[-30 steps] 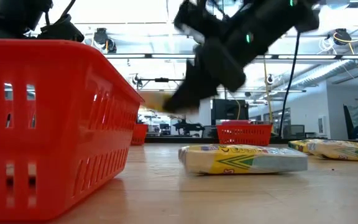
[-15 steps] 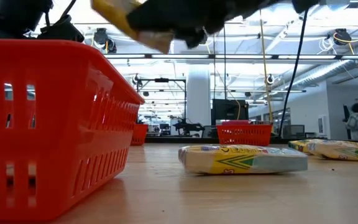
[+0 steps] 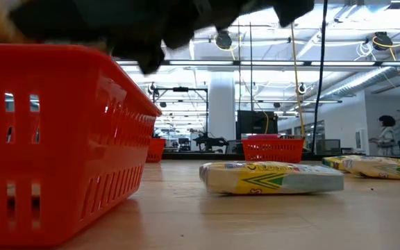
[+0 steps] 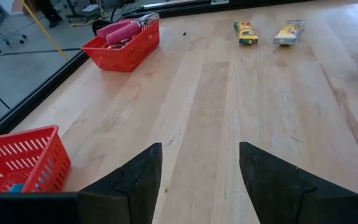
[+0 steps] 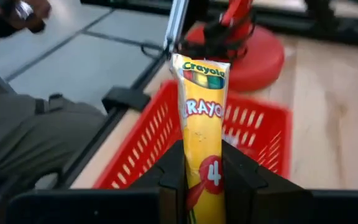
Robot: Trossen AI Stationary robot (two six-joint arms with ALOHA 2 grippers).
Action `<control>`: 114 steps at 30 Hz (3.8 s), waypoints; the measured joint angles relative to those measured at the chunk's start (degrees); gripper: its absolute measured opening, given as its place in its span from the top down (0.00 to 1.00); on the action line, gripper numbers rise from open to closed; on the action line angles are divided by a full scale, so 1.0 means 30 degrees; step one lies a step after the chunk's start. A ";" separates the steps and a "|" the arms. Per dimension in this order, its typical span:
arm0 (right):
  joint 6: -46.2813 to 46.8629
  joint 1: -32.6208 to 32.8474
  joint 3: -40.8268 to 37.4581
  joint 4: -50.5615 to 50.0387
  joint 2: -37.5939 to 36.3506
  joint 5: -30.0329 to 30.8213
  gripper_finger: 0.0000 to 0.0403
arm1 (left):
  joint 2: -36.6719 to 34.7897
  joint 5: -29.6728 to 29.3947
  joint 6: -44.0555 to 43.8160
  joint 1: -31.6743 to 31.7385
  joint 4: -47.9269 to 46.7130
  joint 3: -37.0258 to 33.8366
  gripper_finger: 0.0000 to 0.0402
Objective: Pick & Place School Supplies
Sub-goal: Put the yellow crayon pack into the bottom left red bin
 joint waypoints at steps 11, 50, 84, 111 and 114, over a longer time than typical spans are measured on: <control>0.0304 -0.0278 0.0302 -0.0940 0.0709 0.0129 0.75 | 0.0000 -0.0126 -0.0017 0.0017 -0.0081 0.0000 0.46; 0.6402 -0.0066 -1.8014 -0.9572 -1.7979 1.0141 0.42 | 0.0000 -0.0279 -0.0067 0.0017 -0.0532 0.0000 0.46; 0.8466 -0.2033 -2.2560 -0.7980 -1.9290 0.7736 0.88 | 0.0000 -0.0286 -0.0097 0.0017 -0.0657 0.0000 0.46; 0.1911 -0.1762 -1.6490 0.4001 -1.4178 0.5714 0.89 | 0.0000 -0.0331 0.0028 0.0017 -0.0650 0.0000 0.46; 0.0906 -0.1508 -1.3909 0.4836 -1.1154 0.4705 0.89 | 0.0000 -0.0508 0.0078 0.0017 -0.0660 -0.0007 0.46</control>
